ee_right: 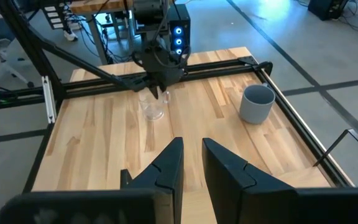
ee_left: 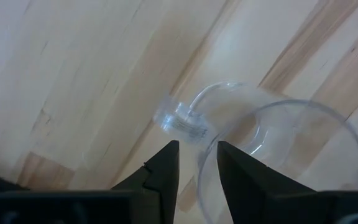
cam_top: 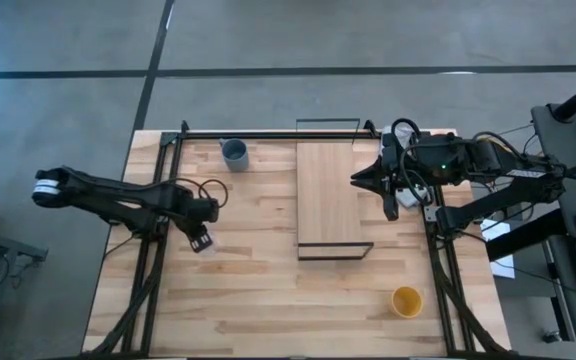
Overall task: Stack small to large cups/mugs on shelf
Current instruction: Put the transparent mug on the shelf
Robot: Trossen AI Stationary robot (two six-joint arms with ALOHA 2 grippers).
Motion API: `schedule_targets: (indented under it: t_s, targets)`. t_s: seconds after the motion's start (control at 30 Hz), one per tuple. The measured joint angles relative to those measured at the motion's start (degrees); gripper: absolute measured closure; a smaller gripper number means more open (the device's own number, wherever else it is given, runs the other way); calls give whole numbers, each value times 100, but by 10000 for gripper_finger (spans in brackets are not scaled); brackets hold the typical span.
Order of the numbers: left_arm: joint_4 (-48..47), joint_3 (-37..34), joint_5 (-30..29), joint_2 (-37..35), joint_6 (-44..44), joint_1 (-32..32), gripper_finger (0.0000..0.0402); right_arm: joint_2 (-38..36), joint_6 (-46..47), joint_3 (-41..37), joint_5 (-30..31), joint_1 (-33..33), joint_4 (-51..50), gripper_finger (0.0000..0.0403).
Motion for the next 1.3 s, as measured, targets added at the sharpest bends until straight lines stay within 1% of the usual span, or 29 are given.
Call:
schedule_targets:
  t_s: [0.1,0.3,0.57,0.73,0.83,1.03,1.3]
  targets:
    - [38,18,0,44,2,0,331,0,1,0,0,0,-2,349]
    - [141,21,0,68,2,0,395,0,1,0,0,0,-2,349]
    - [143,61,0,89,6,0,400,0,1,0,0,0,2,349]
    - [137,309,-1,98,96,-5,401,0,1,0,0,0,4,349]
    - [144,574,-28,127,205,-4,401,0,0,0,0,1,7,349]
    - [127,1206,-485,127,475,-4,401,0,-1,0,0,0,9,349]
    - [309,2267,-1394,195,1059,-4,401,0,-2,0,0,2,11,349]
